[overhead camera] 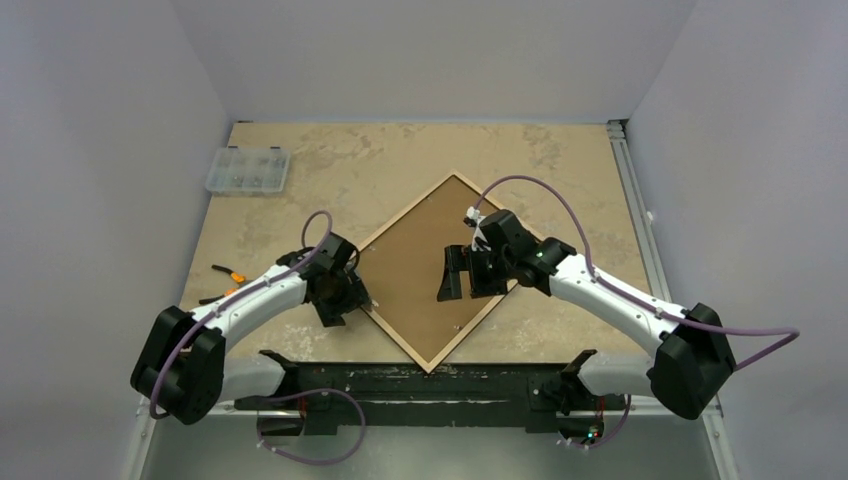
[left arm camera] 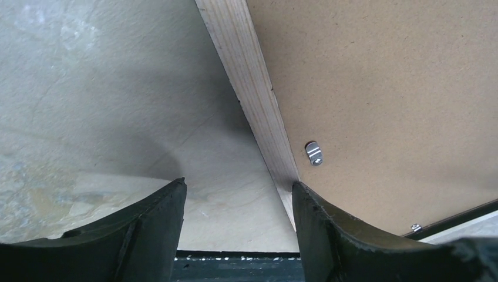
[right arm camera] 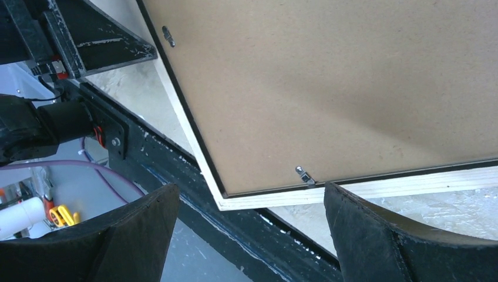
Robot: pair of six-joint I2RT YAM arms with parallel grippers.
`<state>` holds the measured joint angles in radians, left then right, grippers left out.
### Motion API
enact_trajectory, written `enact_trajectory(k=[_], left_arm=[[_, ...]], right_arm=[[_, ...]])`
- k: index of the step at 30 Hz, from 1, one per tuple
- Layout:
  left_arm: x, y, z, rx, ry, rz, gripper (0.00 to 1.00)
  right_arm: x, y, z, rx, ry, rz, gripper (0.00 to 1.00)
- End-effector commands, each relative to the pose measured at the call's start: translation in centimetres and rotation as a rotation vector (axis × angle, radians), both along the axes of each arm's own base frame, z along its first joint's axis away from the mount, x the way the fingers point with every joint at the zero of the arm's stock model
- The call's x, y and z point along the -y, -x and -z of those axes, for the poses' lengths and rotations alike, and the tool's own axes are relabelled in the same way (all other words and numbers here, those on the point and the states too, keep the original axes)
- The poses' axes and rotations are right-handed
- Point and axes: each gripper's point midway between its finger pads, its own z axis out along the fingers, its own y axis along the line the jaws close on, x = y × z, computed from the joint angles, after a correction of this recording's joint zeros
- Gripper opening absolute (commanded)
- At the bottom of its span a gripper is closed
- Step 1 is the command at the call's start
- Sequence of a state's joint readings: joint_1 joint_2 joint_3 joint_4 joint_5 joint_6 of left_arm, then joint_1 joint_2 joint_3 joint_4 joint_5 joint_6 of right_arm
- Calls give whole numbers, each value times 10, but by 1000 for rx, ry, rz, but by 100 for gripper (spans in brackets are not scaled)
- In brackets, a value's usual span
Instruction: Put the photo into the frame
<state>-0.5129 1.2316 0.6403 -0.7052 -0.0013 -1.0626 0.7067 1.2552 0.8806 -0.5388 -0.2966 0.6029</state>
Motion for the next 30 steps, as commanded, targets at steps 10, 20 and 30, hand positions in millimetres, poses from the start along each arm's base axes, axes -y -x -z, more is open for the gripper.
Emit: enact_trajectory(k=[10, 20, 30], left_arm=[[-2, -51, -16, 180, 35, -56, 72], [-2, -71, -4, 151, 29, -72, 62], [4, -110, -8, 165, -50, 77, 8]], right_arm=[[8, -23, -22, 75, -16, 61, 91], [25, -36, -19, 35, -81, 105, 91], [52, -47, -23, 68, -40, 167, 90]])
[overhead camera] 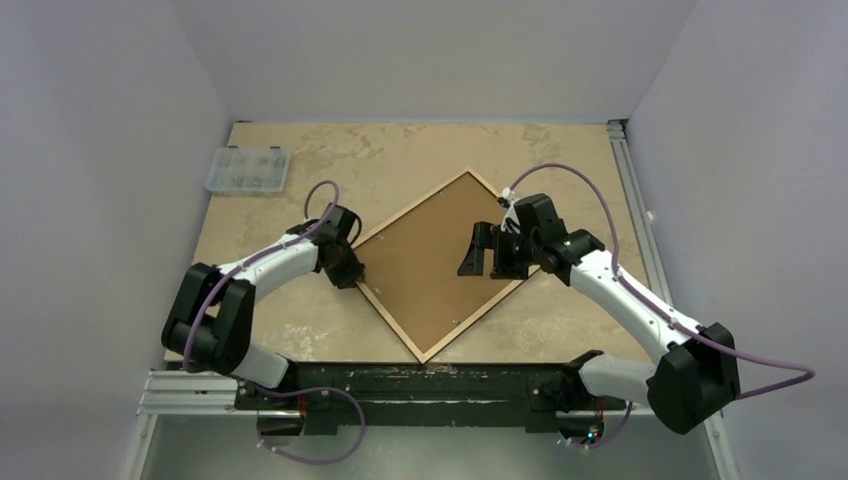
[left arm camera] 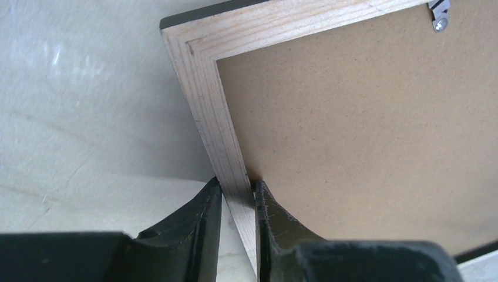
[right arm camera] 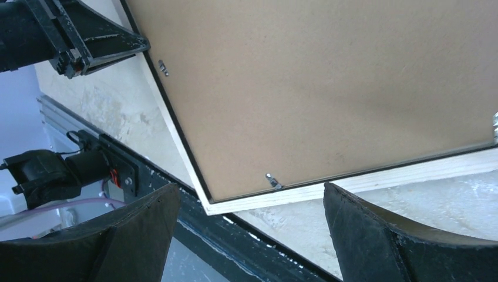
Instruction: Put the photo into the frame
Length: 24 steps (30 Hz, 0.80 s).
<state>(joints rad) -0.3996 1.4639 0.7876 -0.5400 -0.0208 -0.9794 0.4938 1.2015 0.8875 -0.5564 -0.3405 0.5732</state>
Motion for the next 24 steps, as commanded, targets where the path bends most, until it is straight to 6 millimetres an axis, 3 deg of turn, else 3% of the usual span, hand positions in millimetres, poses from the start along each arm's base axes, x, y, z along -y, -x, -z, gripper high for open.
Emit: enact_trajectory(k=[1, 3, 13, 17, 19, 24], left_arm=[[2, -35, -13, 71, -72, 143, 5], [1, -45, -14, 64, -113, 206, 0], [-2, -100, -14, 50, -202, 387, 3], [3, -106, -33, 114, -59, 356, 47], [6, -94, -40, 144, 21, 328, 65], [22, -56, -51, 191, 219, 269, 78]], right_arm=[[16, -8, -5, 36, 16, 15, 90], [30, -16, -2, 38, 31, 51, 91], [114, -67, 18, 24, 137, 362, 95], [155, -84, 20, 37, 184, 510, 98], [176, -92, 18, 46, 192, 578, 99], [209, -111, 21, 42, 233, 684, 99]])
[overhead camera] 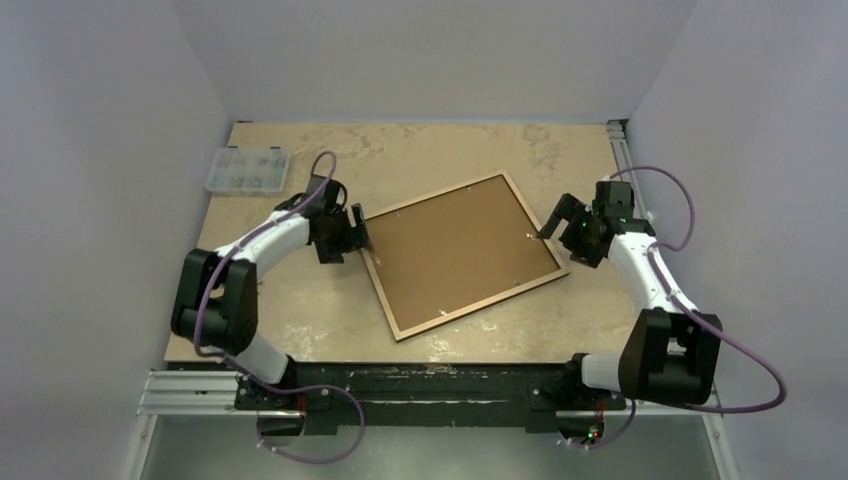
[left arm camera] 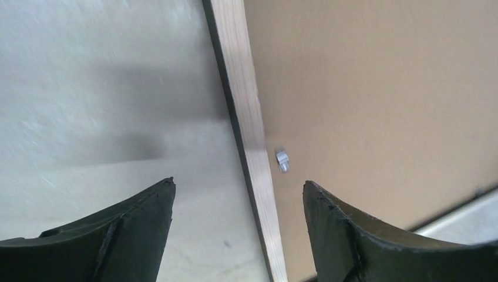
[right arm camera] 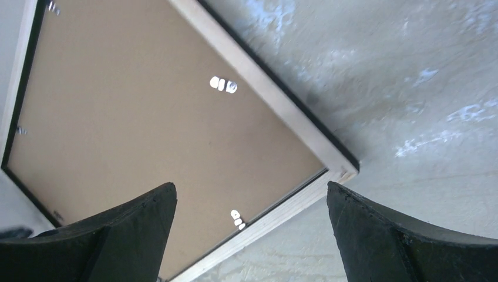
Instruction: Put the photo into the frame
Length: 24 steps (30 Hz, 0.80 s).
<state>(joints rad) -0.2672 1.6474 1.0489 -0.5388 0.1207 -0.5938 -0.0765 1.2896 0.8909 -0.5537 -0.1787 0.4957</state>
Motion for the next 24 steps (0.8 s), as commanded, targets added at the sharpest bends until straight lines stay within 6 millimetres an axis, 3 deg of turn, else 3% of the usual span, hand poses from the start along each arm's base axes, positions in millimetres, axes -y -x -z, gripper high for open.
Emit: enact_trajectory(k=[1, 8, 11, 13, 16, 20, 24], left_arm=[[30, 26, -25, 58, 252, -12, 78], [43, 69, -15, 63, 462, -100, 85], [45, 77, -8, 49, 496, -112, 86], [45, 78, -3, 35, 492, -112, 87], [48, 77, 2, 20, 499, -109, 87], [50, 74, 7, 1, 501, -100, 87], [50, 75, 14, -31, 475, -96, 87]], right_arm=[[31, -32, -10, 45, 77, 88, 99], [52, -66, 17, -39, 107, 116, 99], [42, -72, 37, -81, 54, 54, 98], [22, -72, 52, -103, -43, -22, 98], [3, -60, 70, -151, -143, -75, 98], [-11, -43, 64, -124, -193, -103, 98], [-31, -13, 61, -140, -247, -159, 97]])
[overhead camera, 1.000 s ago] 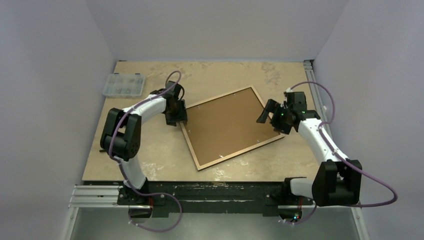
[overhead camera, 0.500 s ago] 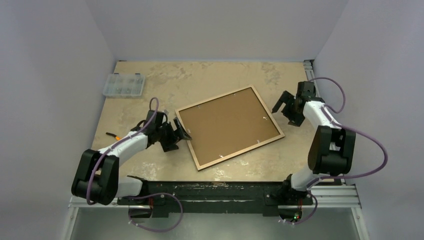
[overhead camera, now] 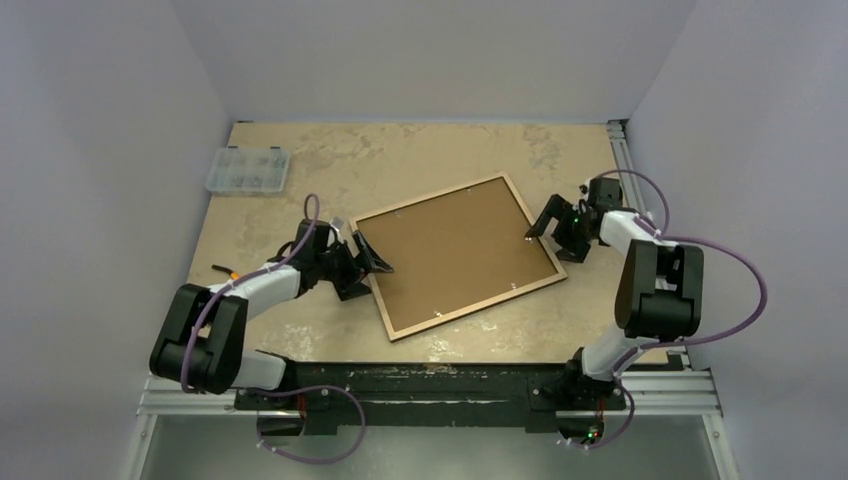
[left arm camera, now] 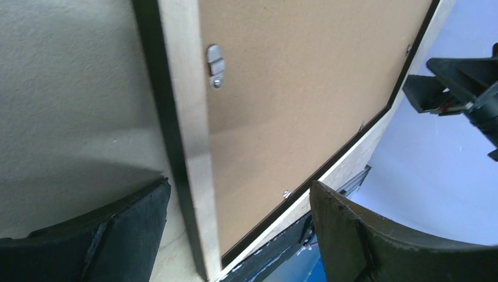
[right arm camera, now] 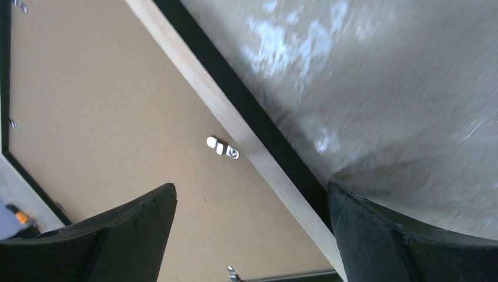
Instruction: Put the photo into the frame
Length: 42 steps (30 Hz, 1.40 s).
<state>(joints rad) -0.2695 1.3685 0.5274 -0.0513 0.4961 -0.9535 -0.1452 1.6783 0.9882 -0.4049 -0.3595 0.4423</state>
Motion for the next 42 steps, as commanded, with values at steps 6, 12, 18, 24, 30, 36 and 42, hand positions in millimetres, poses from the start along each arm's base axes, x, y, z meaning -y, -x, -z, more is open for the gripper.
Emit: enact_trajectory(k=[6, 12, 18, 24, 30, 36, 42], left_arm=[[-15, 16, 17, -67, -157, 11, 87], [-44, 47, 21, -140, -399, -3, 88], [-68, 57, 12, -138, -506, -72, 88], [-85, 52, -4, -122, -597, -104, 88], [-80, 46, -1, -117, -579, -87, 88], [-75, 47, 9, -137, -564, -61, 88], [-73, 47, 16, -150, -564, -50, 87]], right_arm=[[-60, 92, 0, -78, -190, -146, 97], [-91, 141, -12, -99, -312, -140, 97], [-75, 138, -27, -40, -133, -162, 98], [-41, 96, -39, 24, 87, -144, 98], [-43, 79, -36, 22, 139, -210, 98], [-55, 89, -15, -28, 215, -298, 97], [-70, 97, -2, -73, 292, -367, 92]])
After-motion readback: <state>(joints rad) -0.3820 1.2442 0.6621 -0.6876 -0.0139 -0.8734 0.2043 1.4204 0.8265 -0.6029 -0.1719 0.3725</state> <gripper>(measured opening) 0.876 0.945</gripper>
